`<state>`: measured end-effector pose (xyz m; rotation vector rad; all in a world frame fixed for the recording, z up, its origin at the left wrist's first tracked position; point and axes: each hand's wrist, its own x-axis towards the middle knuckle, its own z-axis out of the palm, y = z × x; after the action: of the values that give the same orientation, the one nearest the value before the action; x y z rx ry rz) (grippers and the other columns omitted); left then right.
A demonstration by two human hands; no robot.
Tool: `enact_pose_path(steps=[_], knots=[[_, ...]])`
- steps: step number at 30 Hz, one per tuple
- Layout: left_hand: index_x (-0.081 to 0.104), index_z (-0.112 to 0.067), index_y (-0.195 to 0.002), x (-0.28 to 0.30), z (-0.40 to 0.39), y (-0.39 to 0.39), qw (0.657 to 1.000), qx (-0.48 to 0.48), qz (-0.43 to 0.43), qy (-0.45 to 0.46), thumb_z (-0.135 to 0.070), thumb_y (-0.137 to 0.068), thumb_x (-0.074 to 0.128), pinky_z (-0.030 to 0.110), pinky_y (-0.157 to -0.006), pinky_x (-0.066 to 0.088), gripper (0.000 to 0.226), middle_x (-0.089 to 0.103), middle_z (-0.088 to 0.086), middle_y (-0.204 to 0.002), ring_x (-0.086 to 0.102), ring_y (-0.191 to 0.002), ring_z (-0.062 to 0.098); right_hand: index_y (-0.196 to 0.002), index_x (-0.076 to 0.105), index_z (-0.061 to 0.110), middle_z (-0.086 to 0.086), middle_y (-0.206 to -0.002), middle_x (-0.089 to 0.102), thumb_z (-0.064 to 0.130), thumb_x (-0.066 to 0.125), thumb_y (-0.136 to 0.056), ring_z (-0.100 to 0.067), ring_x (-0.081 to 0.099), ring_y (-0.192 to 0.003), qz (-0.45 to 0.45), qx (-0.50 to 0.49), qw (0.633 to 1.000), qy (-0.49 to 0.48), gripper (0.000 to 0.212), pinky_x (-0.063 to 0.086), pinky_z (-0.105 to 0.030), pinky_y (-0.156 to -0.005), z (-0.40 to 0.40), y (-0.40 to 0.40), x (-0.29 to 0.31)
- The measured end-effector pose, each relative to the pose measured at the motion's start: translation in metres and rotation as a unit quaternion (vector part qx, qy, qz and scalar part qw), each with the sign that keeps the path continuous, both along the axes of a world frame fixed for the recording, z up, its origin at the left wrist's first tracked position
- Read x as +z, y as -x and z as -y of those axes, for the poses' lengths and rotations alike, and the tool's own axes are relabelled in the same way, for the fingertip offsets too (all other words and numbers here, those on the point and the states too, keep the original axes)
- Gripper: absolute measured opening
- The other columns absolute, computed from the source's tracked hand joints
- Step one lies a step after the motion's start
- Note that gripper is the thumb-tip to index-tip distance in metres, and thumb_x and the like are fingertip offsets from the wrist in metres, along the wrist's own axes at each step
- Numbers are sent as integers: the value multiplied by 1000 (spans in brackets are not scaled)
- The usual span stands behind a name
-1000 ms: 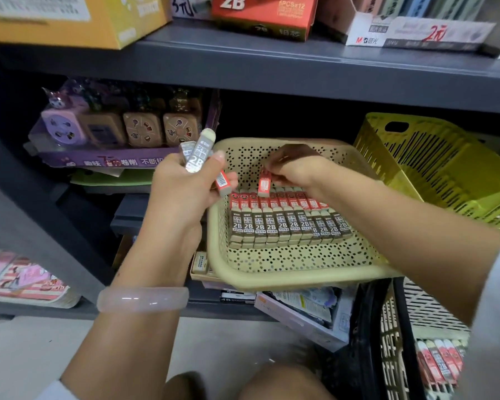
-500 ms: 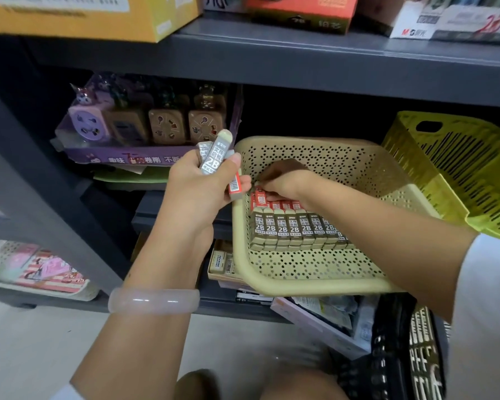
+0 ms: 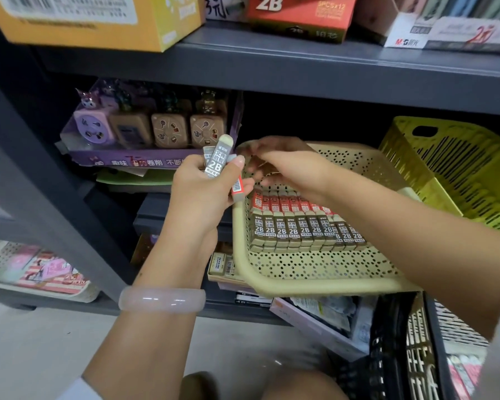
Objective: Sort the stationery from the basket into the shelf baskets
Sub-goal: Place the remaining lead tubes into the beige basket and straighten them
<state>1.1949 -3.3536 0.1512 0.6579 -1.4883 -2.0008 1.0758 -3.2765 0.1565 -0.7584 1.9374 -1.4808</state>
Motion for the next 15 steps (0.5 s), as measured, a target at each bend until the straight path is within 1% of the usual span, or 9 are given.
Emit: enact_pose_path(steps=[1, 2, 4, 5, 6, 9, 11, 13, 15], knots=[[55, -5, -94, 0, -1, 1, 1000, 5, 1, 4, -9, -86, 63, 20, -59, 55, 12, 65, 10, -85, 70, -64, 14, -101, 63, 10, -1, -77, 62, 25, 48, -95, -7, 57, -65, 26, 51, 998, 10, 22, 49, -15, -59, -3, -1, 3], [54, -3, -98, 0, -1, 1, 1000, 6, 3, 8, -11, -86, 63, 20, -59, 55, 18, 66, 12, -86, 70, -63, 14, -97, 63, 14, 3, -75, 64, 29, 48, -95, -5, 58, -68, 40, 95, 995, -1, 21, 50, -15, -62, -4, -3, 4], [52, 1, -106, 0, -2, 2, 1000, 4, 9, 18, -15, -87, 62, 20, -57, 54, 26, 67, 17, -89, 69, -61, 14, -89, 63, 18, 12, -66, 65, 31, 49, -95, -2, 59, -71, 51, 149, 987, -30, 19, 51, -16, -69, -6, -7, 6], [51, 3, -108, 1, -3, 2, 1000, 0, 13, 26, -17, -89, 60, 19, -57, 54, 29, 66, 19, -90, 69, -59, 13, -87, 62, 18, 13, -63, 64, 29, 49, -94, -2, 59, -72, 58, 156, 986, -30, 18, 50, -18, -74, -6, -7, 7], [52, 4, -109, 1, -3, 2, 999, -5, 16, 34, -19, -91, 57, 18, -56, 53, 31, 67, 20, -89, 69, -58, 12, -86, 61, 17, 12, -66, 65, 27, 50, -94, -4, 60, -74, 67, 153, 986, -22, 17, 50, -19, -77, -6, -7, 6], [56, 3, -107, 0, -3, 1, 999, -15, 24, 44, -20, -93, 54, 18, -56, 53, 27, 67, 17, -83, 68, -58, 11, -90, 60, 15, 2, -81, 67, 22, 54, -92, -8, 61, -81, 92, 135, 987, 9, 10, 50, -25, -85, -5, -7, 4], [58, -1, -101, -1, -2, 2, 999, -13, 32, 32, -17, -93, 54, 21, -61, 56, 19, 67, 15, -85, 69, -64, 13, -83, 58, 15, 5, -74, 68, 17, 55, -91, -4, 63, -73, 107, 114, 987, 42, 8, 51, -21, -77, -5, -6, 3], [59, -3, -96, -1, -2, 3, 999, -9, 35, 20, -14, -92, 54, 22, -64, 56, 13, 66, 15, -91, 69, -72, 16, -75, 56, 17, 9, -63, 66, 12, 57, -89, -1, 61, -63, 117, 81, 987, 73, 15, 49, -15, -66, -5, -4, 0], [60, -5, -90, 0, -2, 3, 1000, -13, 26, 4, -12, -92, 55, 22, -63, 57, 9, 65, 13, -86, 68, -75, 19, -75, 57, 16, 8, -62, 65, 8, 57, -88, -2, 58, -62, 131, 55, 985, 99, 15, 47, -14, -62, -4, 0, -1]])
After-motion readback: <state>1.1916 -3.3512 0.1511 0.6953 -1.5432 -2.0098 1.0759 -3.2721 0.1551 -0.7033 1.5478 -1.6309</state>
